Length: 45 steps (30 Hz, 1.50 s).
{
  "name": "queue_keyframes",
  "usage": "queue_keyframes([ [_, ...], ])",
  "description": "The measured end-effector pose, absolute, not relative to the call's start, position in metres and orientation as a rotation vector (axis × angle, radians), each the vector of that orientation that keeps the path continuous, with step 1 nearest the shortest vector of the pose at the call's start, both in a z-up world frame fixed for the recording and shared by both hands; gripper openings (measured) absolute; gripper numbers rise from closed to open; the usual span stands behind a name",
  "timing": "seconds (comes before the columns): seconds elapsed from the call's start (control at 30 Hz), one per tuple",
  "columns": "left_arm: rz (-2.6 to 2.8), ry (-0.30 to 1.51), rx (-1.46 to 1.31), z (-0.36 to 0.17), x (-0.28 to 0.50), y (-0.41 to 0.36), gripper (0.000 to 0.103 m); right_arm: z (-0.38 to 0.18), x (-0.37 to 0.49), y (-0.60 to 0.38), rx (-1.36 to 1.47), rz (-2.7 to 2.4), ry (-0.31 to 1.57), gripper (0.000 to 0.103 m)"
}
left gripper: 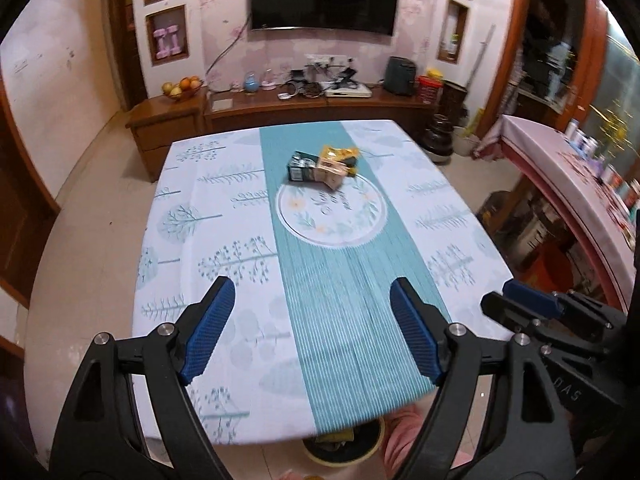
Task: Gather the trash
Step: 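Raise both open tools back toward the remaining trash, then grasp the green-tan milk carton with the left tool while the right tool grasps the yellow chip bag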
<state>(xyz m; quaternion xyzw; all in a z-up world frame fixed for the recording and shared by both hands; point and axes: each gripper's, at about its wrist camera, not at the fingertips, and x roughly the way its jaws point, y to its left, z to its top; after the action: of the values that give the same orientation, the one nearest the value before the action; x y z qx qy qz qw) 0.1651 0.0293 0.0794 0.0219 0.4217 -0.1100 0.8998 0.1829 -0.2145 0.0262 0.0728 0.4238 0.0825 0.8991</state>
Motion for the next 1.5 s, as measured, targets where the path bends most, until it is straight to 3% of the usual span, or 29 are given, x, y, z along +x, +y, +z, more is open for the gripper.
queue_keyframes([
  [0.4,0.038,1.023,-0.133,0.031,0.373,-0.048,0.084,-0.014,0.451,-0.318,0.032,0.353,0.988,0.035],
  [0.7,0.268,1.161,-0.256,-0.050,0.498,-0.075,0.085,-0.078,0.584,-0.332,0.066,0.416,1.063,0.035],
  [1.1,0.380,1.293,-0.347,-0.138,0.548,-0.080,0.089,-0.147,0.635,-0.302,0.061,0.515,1.156,0.036],
  [1.3,0.391,1.345,-0.411,-0.165,0.548,-0.062,0.089,-0.166,0.634,-0.275,0.029,0.582,1.192,0.044],
  [1.37,0.409,1.358,-0.435,-0.172,0.541,-0.053,0.086,-0.171,0.634,-0.267,0.008,0.597,1.202,0.044],
  [1.5,0.414,1.342,-0.438,-0.176,0.533,-0.039,0.073,-0.178,0.629,-0.250,-0.043,0.616,1.192,0.047],
])
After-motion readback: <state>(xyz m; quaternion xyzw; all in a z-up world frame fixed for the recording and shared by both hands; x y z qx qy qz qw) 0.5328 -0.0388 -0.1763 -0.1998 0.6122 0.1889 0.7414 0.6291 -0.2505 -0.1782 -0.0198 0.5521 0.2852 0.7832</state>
